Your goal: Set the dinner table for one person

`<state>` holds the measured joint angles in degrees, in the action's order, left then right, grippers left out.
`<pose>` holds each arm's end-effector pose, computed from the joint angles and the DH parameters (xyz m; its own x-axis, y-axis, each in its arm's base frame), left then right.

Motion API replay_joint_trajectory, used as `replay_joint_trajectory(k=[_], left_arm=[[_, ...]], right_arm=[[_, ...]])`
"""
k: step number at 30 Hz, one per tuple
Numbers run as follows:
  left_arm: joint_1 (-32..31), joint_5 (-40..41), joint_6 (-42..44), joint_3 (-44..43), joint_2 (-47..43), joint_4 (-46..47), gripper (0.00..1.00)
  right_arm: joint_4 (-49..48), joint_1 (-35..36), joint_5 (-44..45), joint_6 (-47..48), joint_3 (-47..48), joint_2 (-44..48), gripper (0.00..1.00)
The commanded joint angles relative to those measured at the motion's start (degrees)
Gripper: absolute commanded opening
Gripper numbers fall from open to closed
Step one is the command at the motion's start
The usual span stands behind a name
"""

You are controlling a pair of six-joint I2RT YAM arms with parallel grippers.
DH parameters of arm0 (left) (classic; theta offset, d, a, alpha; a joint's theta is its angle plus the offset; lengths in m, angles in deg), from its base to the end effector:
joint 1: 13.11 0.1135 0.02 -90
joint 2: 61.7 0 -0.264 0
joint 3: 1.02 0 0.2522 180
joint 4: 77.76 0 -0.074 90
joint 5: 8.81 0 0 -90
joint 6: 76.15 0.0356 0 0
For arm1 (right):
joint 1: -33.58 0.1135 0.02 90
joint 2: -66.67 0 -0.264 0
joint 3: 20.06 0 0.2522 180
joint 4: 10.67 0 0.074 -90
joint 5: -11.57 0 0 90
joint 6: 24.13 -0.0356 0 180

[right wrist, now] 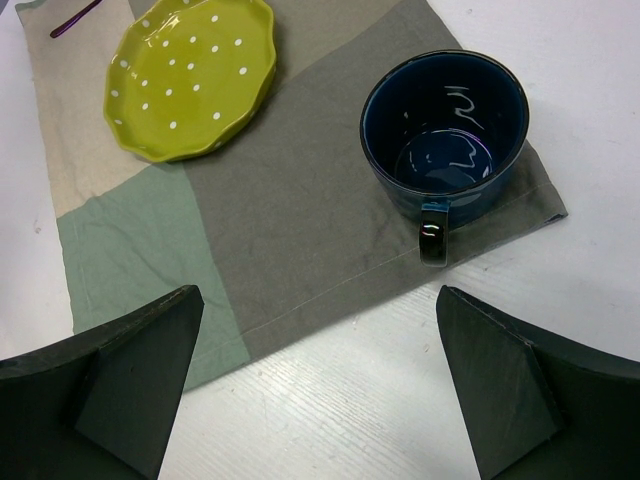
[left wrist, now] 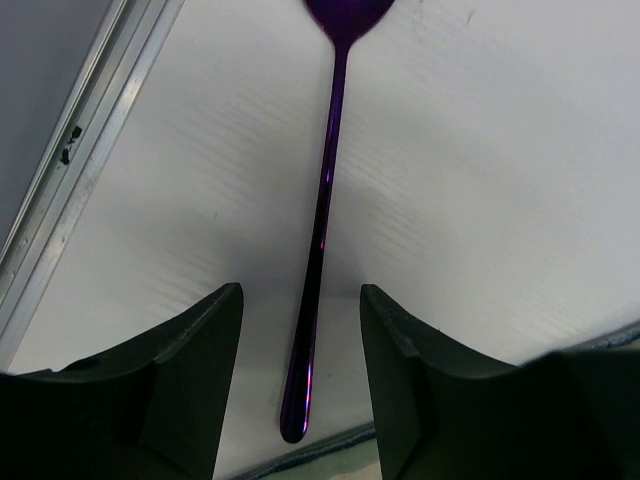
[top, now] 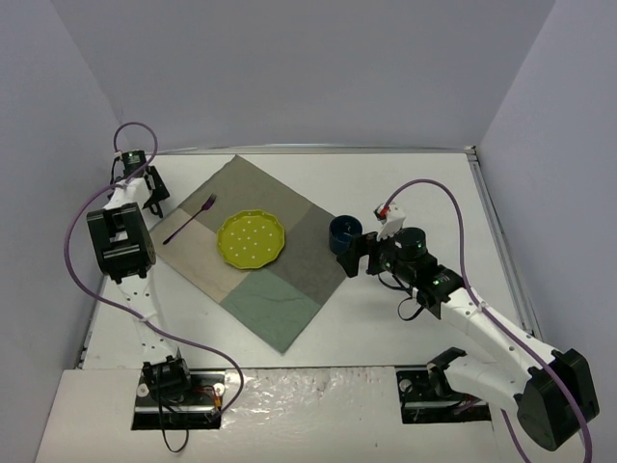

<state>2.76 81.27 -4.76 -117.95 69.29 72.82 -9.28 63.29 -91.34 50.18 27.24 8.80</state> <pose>0.4976 0.1415 0.1761 -0.5397 -0.4852 -0.6880 -0.4713 0.8513 -0.2307 0.1992 0.1228 0.2683 -0.3553 0.1008 -0.9293 -0.5992 0.7385 0.3091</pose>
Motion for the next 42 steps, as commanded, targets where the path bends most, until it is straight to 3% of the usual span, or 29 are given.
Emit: replay_joint_trajectory(k=[1, 8, 15, 20, 22, 32, 42], left_arm=[[0.52, 0.39, 0.57, -5.37, 1.51, -0.95, 0.45], [0.82, 0.53, -0.06, -12.16, 6.74, -6.17, 0.38], [0.86, 0.35, -0.82, -13.22, 8.74, -7.6, 0.25], [0.82, -0.07, -0.64, -15.03, 9.46, -8.25, 0.05], [0.82, -0.08, -0.08, -15.44, 9.38, -8.32, 0.01], [0.91, -2.66, 6.44, -17.72, 6.18, -7.12, 0.0], [0.63, -4.5, 14.45, -13.01, -4.92, -1.07, 0.0]], right_arm=[[-2.21, 0.34, 0.78, -0.82, 3.07, 0.25, 1.0], [-1.7, 0.34, 1.3, -1.23, 3.02, 0.45, 1.0], [-1.61, 0.34, 1.39, -1.37, 3.29, -0.24, 1.0], [-1.61, 0.34, 1.39, -1.37, 3.11, 0.11, 1.0], [-1.69, 0.34, 1.55, -1.37, 2.87, 0.28, 1.0], [-1.43, 0.34, 1.29, -1.09, 2.94, 0.62, 1.0], [-1.43, 0.34, 0.96, -1.44, 3.14, 0.85, 1.0]])
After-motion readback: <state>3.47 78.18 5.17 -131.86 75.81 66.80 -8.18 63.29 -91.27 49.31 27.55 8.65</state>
